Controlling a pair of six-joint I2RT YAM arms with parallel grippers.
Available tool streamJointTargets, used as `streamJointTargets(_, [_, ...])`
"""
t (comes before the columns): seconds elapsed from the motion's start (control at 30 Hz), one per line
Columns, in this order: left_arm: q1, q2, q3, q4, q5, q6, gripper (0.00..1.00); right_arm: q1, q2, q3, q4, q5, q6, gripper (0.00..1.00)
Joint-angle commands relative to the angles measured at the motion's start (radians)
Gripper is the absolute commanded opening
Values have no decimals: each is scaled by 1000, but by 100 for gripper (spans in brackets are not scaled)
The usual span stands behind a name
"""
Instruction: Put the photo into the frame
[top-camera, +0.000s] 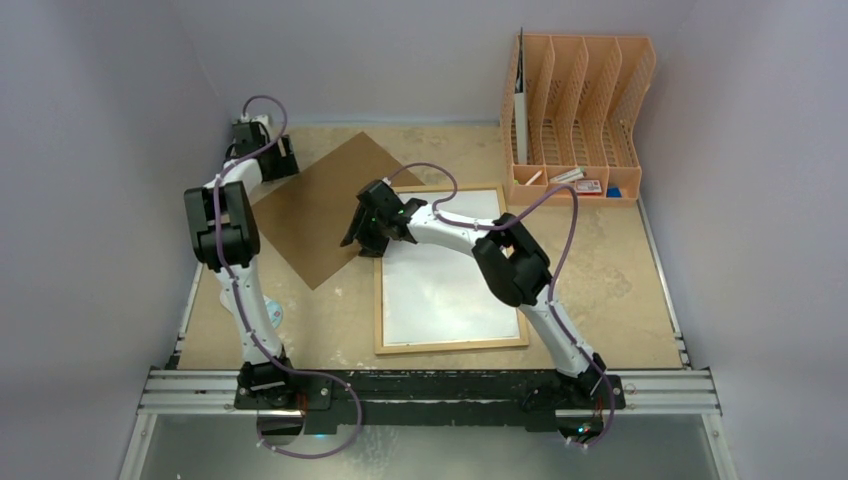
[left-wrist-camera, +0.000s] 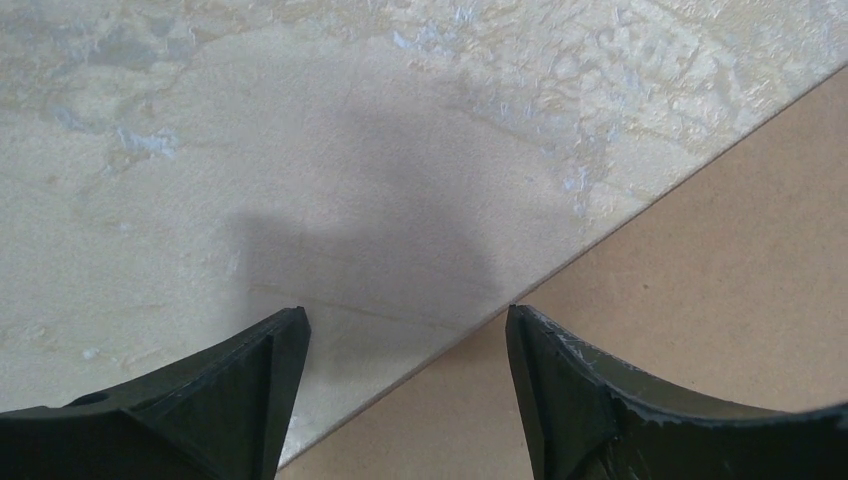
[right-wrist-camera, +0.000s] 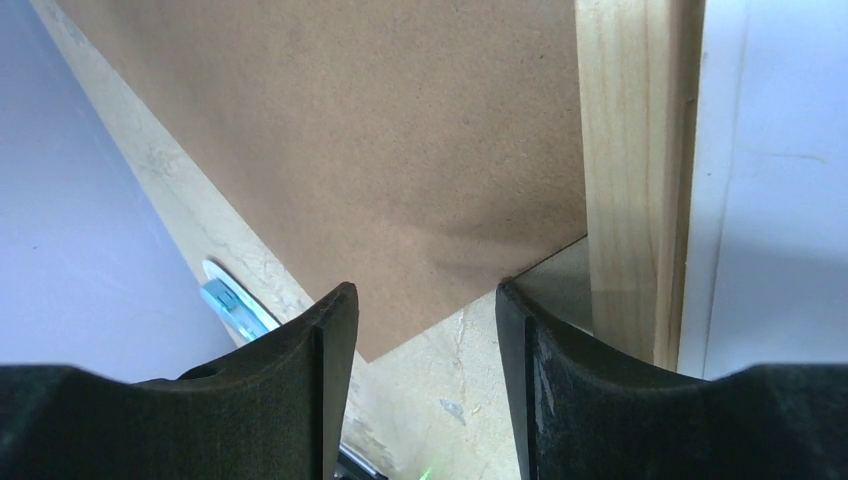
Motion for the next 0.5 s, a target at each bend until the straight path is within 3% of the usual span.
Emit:
streamJointTargets(0.0, [5, -45, -56, -132, 20, -53, 74, -12, 51, 27, -75, 102, 40, 56])
streamJointTargets(0.1, [7, -83, -93, -181, -16, -56, 72, -12, 70, 24, -41, 92, 37, 56])
streamJointTargets(0.23, [30, -137, -162, -241, -81, -82, 69, -13, 62, -59, 160, 37, -15, 56])
streamJointTargets(0.47, [80, -225, -330, -251, -98, -84, 65, -13, 96, -58, 209, -10, -111, 56])
